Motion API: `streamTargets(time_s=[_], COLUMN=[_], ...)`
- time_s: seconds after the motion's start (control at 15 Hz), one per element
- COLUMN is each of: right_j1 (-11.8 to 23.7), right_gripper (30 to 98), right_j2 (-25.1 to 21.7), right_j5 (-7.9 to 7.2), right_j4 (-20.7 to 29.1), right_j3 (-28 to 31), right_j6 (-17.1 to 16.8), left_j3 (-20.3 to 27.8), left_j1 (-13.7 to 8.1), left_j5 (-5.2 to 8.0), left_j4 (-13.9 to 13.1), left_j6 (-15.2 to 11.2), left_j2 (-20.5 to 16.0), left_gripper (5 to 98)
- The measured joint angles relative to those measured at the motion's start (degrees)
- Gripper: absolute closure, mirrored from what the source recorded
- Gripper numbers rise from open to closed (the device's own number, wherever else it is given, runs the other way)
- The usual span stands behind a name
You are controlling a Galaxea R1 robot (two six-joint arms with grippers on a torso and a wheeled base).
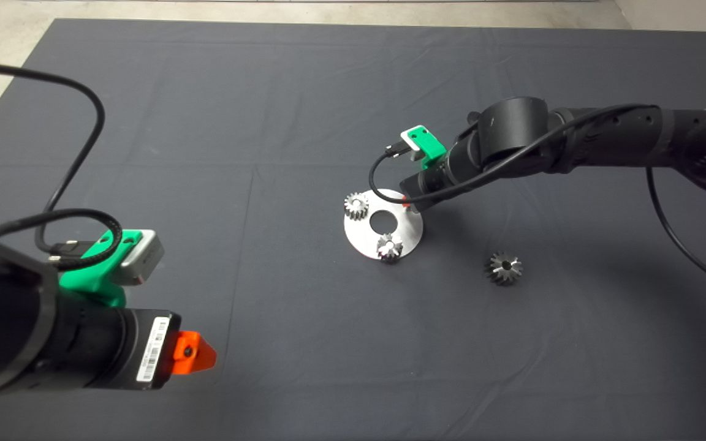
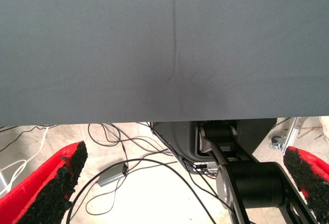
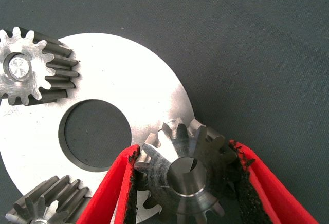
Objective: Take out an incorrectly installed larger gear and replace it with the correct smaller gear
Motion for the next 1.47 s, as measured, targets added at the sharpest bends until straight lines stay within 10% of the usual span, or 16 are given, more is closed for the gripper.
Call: streamTargets(time_s=[1.47], right_j1=[-1.56], right_gripper=[87.7], right_j2=[0.61], right_j5=[0.61], right_j4=[-3.66], right_j3=[-0.39], right_j6=[0.46], left_j3=[-0.02], left_j1=[0.01], left_j5=[-0.01], left_j4=[0.00], left_j6=[0.00], left_j2=[0.00], left_gripper=[5.8])
